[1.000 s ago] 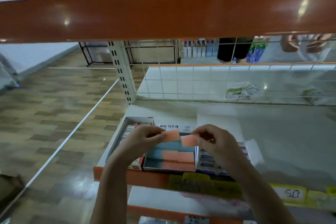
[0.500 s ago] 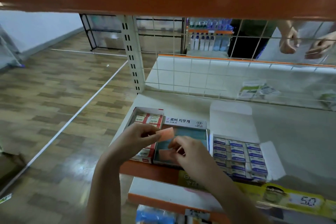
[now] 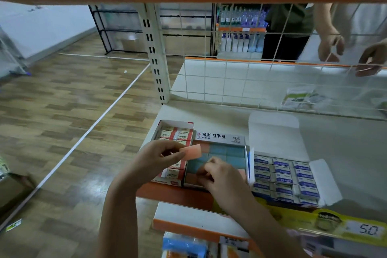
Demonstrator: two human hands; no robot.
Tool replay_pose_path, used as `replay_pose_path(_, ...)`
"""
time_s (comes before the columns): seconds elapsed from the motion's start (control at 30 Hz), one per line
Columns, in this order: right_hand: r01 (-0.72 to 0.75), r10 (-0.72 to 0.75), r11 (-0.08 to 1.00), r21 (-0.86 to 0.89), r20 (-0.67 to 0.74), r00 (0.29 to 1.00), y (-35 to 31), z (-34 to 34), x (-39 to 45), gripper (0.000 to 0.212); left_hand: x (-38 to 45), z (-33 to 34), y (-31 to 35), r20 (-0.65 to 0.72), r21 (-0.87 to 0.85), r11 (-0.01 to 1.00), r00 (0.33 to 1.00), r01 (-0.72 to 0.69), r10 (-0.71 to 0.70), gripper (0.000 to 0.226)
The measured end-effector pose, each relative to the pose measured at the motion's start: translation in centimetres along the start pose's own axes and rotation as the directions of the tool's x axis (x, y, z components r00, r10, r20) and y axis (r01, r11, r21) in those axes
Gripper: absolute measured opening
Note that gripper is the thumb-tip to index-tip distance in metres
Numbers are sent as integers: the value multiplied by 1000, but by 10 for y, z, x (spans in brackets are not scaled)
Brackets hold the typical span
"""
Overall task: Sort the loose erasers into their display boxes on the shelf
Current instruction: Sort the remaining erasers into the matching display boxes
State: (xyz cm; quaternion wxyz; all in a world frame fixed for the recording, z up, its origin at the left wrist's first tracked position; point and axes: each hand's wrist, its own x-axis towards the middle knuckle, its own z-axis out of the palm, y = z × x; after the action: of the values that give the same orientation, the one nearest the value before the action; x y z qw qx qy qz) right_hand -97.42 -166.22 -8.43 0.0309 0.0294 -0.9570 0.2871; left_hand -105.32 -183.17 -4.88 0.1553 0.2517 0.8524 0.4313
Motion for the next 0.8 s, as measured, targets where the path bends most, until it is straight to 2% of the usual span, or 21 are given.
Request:
replay_pose_path(0.2,17,-20,999,-37,-84,996,8,-21,-11,20,5,1,10,27,116,992,999,-47,44,12)
replay_pose_path(0.37,-40,3,986,-162,-227,974,24,-55,-18,21,10,22,30,172,228,963,979,-145,106,11)
replay_pose_path(0.5,-121,74,977,-173,-253,965,35,-64,-22,22,17,41,41,255,400,888,959,-225,128,20)
replay_pose_path(0.63,-156,117,977,-147,-244,963,43,-62,-25,20,18,51,40,259,458,853,955,-251,142,25)
replay_pose_path(0.8,-156,117,978,-137,-255,960,48,-63,-27,18,13,52,33,223,462,865,970,-197,101,21)
